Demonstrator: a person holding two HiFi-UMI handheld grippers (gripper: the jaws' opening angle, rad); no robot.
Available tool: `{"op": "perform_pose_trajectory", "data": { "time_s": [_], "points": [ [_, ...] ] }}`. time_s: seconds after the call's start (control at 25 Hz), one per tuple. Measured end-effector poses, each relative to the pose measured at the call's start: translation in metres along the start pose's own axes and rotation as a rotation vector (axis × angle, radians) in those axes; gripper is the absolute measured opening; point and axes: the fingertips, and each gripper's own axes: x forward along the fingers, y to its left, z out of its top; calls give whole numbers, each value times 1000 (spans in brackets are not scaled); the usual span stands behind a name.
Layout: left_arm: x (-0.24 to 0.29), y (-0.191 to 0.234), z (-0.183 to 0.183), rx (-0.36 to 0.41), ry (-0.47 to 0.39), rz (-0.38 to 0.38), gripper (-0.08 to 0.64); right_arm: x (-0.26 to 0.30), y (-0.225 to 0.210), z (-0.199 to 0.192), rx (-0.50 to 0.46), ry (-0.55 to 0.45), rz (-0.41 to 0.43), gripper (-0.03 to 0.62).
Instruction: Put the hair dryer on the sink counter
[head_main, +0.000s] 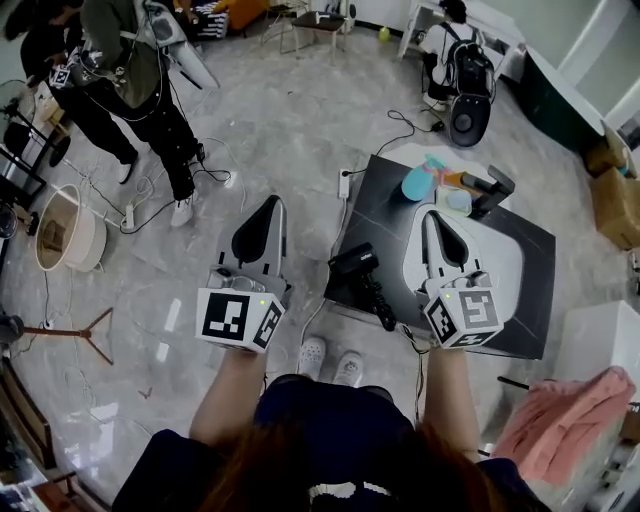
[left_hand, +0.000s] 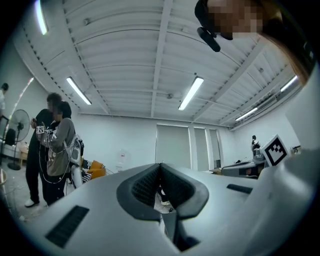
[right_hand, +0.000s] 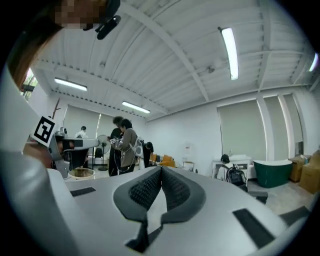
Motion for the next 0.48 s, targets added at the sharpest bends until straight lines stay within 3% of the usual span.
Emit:
{"op": "perform_pose_trajectory", "data": {
  "time_s": [0.2,0.48],
  "points": [
    [-3,-14,27,21,-36,-13,12,-22,3,53,-25,-132,-4,15],
    [-8,-20,45,13,-70,-17,12,-42,9,92,-50,-212,-2,15]
  ]
}}
